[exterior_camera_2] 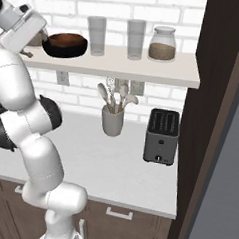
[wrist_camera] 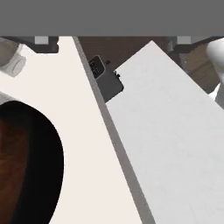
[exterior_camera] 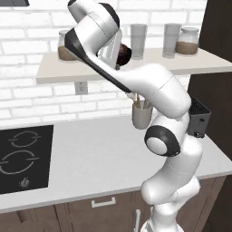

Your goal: Pick up the bowls on the counter and stack them on top of one another in the open cabinet. Place the smaller bowl on top of the larger bowl.

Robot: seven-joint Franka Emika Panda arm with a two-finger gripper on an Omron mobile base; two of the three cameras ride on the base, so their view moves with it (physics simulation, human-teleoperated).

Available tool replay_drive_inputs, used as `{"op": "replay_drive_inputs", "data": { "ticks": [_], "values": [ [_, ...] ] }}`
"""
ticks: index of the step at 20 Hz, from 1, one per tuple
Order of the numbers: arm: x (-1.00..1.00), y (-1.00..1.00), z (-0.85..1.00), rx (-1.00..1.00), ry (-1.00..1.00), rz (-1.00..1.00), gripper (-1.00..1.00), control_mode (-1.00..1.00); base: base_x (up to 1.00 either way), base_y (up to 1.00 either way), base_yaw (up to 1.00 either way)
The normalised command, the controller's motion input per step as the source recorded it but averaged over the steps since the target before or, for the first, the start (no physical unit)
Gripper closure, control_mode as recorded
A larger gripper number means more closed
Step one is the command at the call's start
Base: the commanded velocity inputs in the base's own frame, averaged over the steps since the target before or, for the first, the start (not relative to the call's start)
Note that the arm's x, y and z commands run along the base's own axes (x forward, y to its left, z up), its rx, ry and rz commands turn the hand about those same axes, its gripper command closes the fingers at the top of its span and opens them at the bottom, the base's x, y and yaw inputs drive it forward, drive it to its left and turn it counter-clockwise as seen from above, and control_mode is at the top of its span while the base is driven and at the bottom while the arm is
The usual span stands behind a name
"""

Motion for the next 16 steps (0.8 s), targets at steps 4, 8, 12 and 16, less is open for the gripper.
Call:
{"op": "replay_drive_inputs", "data": {
  "ticks": [4,8,12,16],
  "values": [
    [-1.00,-0.50,-1.00,0.00,-0.02,0.00,-1.00,-1.00,0.00,0.00,0.00],
    [-1.00,-0.67,-1.00,0.00,-0.02,0.00,-1.00,-1.00,0.00,0.00,0.00],
    [-1.00,-0.95,-1.00,0.00,0.00,0.00,-1.00,-1.00,0.00,0.00,0.00],
    [-1.00,-1.00,-1.00,0.00,-0.06,0.02,-1.00,-1.00,0.00,0.00,0.00]
  ]
}}
